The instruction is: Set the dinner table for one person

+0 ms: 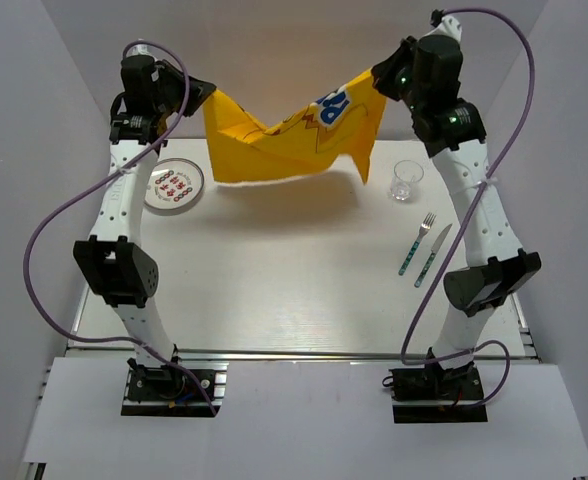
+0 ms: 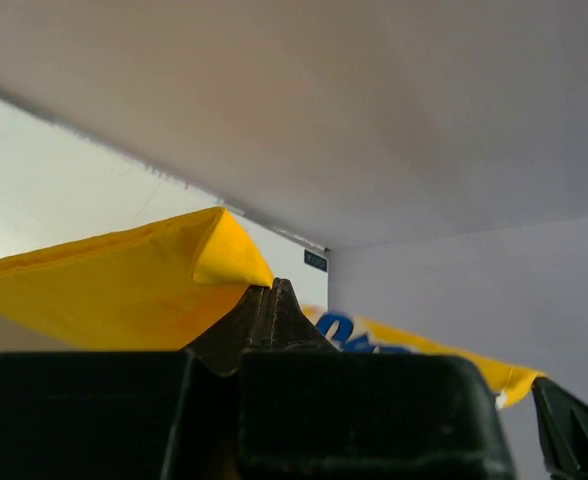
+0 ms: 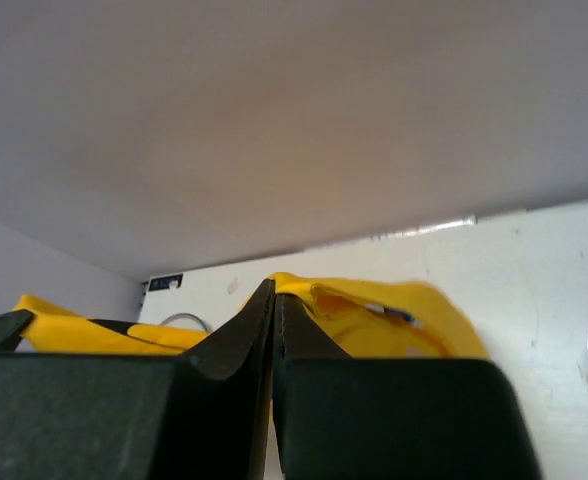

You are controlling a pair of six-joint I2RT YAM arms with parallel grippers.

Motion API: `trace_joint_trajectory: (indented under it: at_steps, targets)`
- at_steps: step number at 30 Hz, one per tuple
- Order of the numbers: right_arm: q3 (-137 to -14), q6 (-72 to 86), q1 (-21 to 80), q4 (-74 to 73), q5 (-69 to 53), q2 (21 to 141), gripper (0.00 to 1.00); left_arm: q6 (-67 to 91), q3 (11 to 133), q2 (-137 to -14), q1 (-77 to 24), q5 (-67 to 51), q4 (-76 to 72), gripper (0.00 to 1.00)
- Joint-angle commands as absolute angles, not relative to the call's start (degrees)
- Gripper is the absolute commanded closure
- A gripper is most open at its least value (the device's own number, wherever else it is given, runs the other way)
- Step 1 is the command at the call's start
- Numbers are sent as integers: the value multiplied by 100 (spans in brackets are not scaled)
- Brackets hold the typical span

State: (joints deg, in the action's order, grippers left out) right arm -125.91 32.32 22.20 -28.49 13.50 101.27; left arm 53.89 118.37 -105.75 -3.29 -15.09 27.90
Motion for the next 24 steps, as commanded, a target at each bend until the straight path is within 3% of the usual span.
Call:
trace_joint_trajectory:
  at_steps: [1,3,5,9,18,19,20,21,23,24]
  targets:
    - [-13605,2988,1768,-2470,512,10273,100,5362,12226,-10450,-281,-1899,1724,100]
    - [-13195,2988,1575,-2347,186,10213,100,5274,12060,-10337,-281,-1898,1556,100]
    - [-12432,2945,1538,-1963,-226,9837,100,5063,11113,-10074,-281,-1872,1032,100]
    - [-8897,3067,1529,-618,-738,8686,100,4825,8811,-8914,-352,-1661,107,100]
    - [-4407,3647,1591,649,-1389,6113,100,5168,4301,-6657,-404,-1924,-458,100]
    - [-3925,3717,1573,633,-1363,5891,92,5168,4054,-6471,-404,-1968,-196,84]
    - [-3781,3700,1573,537,-1354,5671,78,5151,3756,-6312,-404,-1960,172,69]
    - [-3701,3648,1582,162,-1362,5312,48,5020,3709,-6119,-404,-1882,532,56]
    - [-3578,3508,1573,-331,-1336,4950,11,4844,3831,-5618,-404,-1522,1921,27]
    - [-3534,3463,1565,-456,-1310,4574,11,4660,3971,-5416,-404,-1381,2299,22]
